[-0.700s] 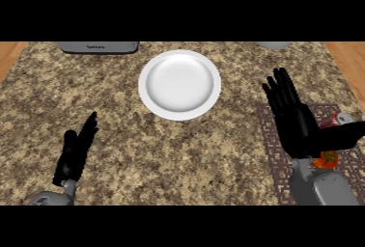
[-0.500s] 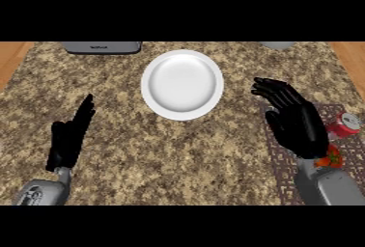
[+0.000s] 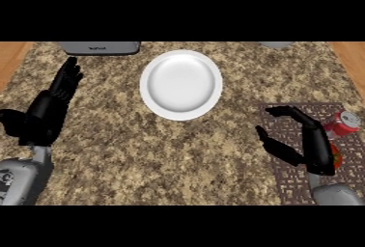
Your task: Pick the tomato from the placemat and place it in the plate
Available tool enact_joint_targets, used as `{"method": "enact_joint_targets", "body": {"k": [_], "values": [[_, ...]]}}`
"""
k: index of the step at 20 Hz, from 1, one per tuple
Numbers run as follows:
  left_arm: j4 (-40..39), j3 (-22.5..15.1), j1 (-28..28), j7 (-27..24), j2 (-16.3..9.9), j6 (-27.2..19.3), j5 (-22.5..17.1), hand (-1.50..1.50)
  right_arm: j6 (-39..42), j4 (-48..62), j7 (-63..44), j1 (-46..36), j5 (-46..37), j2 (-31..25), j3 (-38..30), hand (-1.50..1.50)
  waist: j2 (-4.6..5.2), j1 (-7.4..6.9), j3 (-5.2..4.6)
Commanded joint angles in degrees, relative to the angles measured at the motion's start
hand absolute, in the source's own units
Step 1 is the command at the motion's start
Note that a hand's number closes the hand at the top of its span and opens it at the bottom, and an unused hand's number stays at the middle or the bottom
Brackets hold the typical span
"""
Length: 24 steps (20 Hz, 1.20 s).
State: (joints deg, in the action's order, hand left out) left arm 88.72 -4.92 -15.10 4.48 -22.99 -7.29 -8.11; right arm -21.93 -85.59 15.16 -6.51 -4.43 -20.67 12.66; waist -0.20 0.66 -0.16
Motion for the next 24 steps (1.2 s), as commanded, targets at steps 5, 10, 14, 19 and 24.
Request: {"method": "enact_joint_targets", "body": {"k": [5, 10, 14, 19, 24], "values": [[2.0, 2.3, -0.8, 0.0, 0.0, 2.3, -1.6, 0.00, -3.2, 2.2, 25.4, 7.7, 7.1, 9.3, -6.3, -1.50, 0.16, -0.31, 0.22], [0.3, 4.2, -0.2, -1.5, -1.2, 5.5, -1.8, 0.00, -4.2, -11.2, 16.5, 12.0, 4.0, 1.4, -9.5, -1.50, 0.10, 0.02, 0.10], [1.1, 5.1, 0.7, -1.1, -1.9, 4.5, -1.7, 0.00, -5.4, -15.9, 1.5, 18.2, -3.0, -7.8, -10.3, -1.50, -0.01, 0.69, -0.13], [3.7, 3.6, 0.2, 1.8, -0.8, 3.8, -1.5, 0.00, -0.3, -17.6, -14.6, 24.1, -10.6, -18.5, -10.1, -1.50, 0.03, 0.35, -0.28], [3.3, 3.2, -0.2, 1.6, -0.1, 3.8, -1.0, 0.00, 11.2, -22.4, -30.8, 26.3, -11.2, -26.9, -8.9, -1.50, 0.19, -0.21, -0.16]]}}
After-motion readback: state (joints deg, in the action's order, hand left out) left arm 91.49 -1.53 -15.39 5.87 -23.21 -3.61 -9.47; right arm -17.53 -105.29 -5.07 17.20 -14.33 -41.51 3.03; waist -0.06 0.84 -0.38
